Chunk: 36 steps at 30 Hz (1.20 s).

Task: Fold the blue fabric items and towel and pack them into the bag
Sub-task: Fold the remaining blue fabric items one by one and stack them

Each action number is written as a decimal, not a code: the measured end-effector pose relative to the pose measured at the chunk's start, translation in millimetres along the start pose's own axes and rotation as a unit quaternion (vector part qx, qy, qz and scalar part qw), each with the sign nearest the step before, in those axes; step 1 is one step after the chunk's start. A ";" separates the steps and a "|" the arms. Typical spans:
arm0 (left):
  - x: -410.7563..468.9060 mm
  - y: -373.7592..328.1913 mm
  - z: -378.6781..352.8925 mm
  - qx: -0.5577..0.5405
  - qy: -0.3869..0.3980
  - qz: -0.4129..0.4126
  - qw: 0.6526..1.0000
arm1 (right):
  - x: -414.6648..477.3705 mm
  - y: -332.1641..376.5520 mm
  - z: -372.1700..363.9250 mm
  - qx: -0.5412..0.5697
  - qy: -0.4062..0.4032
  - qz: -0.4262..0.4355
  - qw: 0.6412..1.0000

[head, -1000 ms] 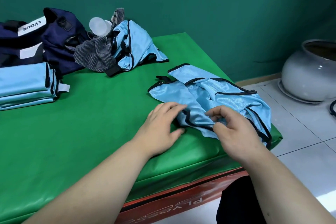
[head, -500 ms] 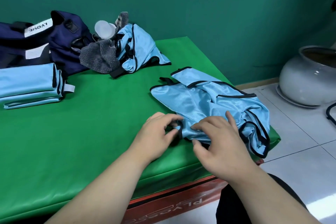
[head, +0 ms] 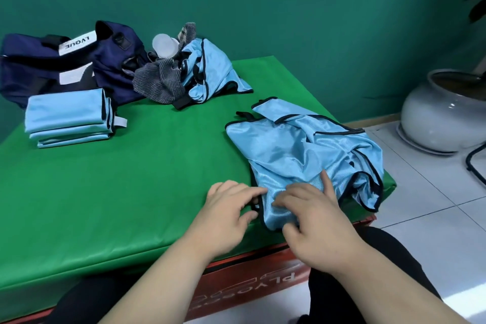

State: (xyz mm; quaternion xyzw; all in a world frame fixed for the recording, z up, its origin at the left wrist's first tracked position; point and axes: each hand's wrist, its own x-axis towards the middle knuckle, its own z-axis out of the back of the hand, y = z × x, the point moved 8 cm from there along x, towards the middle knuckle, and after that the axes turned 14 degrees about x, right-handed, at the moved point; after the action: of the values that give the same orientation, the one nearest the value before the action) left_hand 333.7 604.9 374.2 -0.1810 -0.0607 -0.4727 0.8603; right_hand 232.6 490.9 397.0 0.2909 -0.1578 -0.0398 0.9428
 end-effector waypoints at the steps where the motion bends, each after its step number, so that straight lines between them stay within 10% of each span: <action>1: -0.3 -0.5 0.3 0.001 0.000 0.001 1.000 | -3.3 2.0 -0.6 -0.005 0.000 0.000 1.000; 26: 17.8 32.2 -7.7 -0.154 0.033 0.066 0.985 | 26.4 12.5 -28.0 -0.116 -0.130 0.033 0.984; 36: 20.4 17.5 -5.4 -0.030 0.004 0.008 1.000 | 10.5 11.0 -6.2 -0.024 -0.173 0.047 0.984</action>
State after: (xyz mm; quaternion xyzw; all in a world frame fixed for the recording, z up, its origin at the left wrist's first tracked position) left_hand 359.1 595.3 370.4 -0.2052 -0.0415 -0.4683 0.8584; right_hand 244.4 501.6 401.3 0.2491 -0.3308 -0.0490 0.9089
